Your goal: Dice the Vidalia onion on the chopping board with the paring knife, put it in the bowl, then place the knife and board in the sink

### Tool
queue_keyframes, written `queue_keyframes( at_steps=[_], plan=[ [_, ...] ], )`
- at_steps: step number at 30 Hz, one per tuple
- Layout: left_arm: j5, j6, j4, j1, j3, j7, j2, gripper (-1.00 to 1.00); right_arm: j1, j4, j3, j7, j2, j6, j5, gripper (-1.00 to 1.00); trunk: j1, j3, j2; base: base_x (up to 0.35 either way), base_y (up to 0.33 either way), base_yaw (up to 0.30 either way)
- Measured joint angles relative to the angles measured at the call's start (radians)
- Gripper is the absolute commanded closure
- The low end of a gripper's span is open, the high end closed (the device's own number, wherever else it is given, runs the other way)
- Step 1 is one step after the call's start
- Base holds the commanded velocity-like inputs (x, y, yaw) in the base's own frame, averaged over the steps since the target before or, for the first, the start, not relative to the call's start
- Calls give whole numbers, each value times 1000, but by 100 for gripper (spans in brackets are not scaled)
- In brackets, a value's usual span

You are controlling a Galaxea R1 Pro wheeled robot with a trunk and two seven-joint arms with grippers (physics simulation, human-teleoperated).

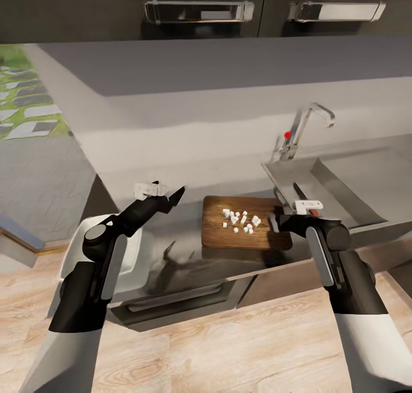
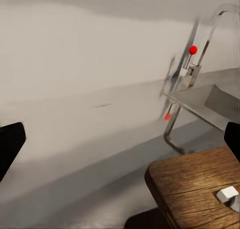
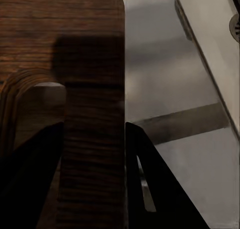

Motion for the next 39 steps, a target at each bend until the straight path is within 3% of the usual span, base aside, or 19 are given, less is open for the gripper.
queue_keyframes(
  at_steps=[18,30,39],
  plan=[
    [0,0,0,0,0,0,0,-100,0,0,0,0,0,0,0,100,0,9,0,-31,41,0],
    [0,0,0,0,-1,0,0,-100,0,0,0,0,0,0,-1,100,0,9,0,0,196,0],
    [0,0,0,0,-1,0,0,-100,0,0,0,0,0,0,-1,100,0,9,0,0,26,0]
  ],
)
